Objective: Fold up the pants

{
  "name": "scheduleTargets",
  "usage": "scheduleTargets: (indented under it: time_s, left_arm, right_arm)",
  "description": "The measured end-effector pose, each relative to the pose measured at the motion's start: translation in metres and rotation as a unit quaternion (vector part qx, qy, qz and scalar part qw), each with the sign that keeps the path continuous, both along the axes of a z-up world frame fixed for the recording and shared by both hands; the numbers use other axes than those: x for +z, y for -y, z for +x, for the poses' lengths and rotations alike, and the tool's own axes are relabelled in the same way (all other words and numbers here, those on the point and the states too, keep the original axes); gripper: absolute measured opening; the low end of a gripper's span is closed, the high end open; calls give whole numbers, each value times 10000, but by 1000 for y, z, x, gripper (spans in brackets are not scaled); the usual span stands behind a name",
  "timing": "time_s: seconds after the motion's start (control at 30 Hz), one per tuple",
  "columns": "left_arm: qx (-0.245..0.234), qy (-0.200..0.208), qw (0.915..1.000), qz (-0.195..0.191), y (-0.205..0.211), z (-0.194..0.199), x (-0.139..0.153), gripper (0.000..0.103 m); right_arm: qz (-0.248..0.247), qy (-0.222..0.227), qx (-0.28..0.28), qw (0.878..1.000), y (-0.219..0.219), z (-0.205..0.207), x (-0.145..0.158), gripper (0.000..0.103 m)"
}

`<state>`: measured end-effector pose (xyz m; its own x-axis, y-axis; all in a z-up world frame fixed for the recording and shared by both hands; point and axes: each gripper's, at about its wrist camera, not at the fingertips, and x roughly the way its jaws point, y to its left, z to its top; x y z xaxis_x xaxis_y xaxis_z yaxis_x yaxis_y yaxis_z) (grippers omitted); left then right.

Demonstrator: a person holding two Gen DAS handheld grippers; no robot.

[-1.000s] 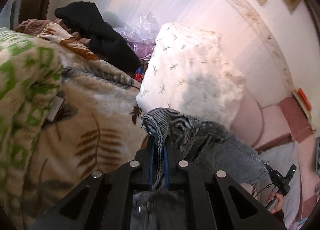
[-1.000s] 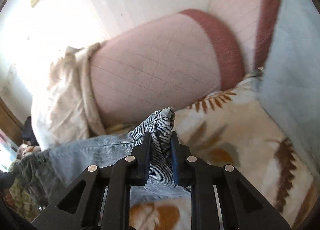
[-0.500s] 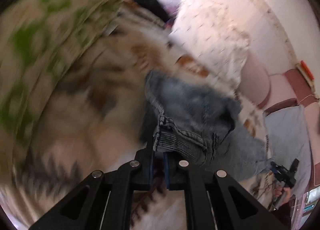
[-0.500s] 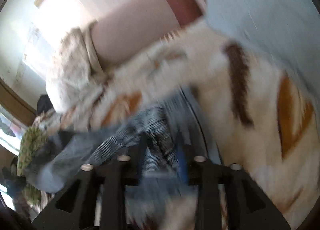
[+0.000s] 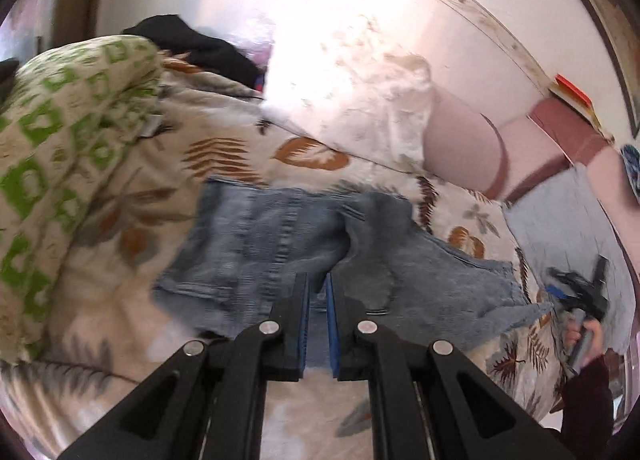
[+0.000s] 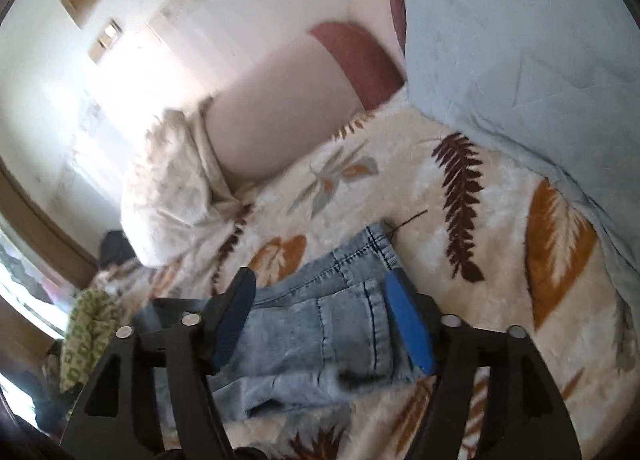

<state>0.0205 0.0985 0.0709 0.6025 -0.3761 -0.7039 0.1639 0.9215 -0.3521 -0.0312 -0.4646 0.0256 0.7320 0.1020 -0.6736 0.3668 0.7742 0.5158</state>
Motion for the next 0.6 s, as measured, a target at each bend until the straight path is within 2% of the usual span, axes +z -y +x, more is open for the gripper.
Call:
scheduleTargets:
  time_s: [0.03, 0.07, 0.13, 0.3, 0.37, 0.47, 0.5, 0.6]
  left_arm:
    - [-39, -63, 10000, -12, 5, 3, -4, 10]
    - [-54, -140, 9999, -26, 9, 2, -9, 10]
    - [-56, -277, 9996, -15, 13, 5, -19, 10]
    - [16, -498, 9988, 30, 19, 10, -39, 10]
    - [74, -550, 9985, 10, 20, 12, -45, 10]
    - [104, -678, 9976, -49, 22, 17, -54, 10]
    - [106, -697, 9975, -39, 23, 18, -57, 10]
    - [102, -742, 9972, -42, 27, 21, -60, 10]
  right_arm:
    - [-4, -271, 70, 9996, -1, 11, -10, 69]
    - [4, -484, 128, 9987, -2, 17, -21, 63]
    - [18, -780, 172, 9968, 0, 33, -45, 59]
    - [398, -906, 234, 9948, 13, 45, -79, 57]
    - [292, -887, 376, 9949, 11, 48, -79, 55]
    - [259, -1004, 654, 9925, 8, 51, -80, 25]
    - [374, -967, 716, 9920, 9, 51, -80, 21]
    - [687, -699, 631, 9932, 17, 48, -74, 21]
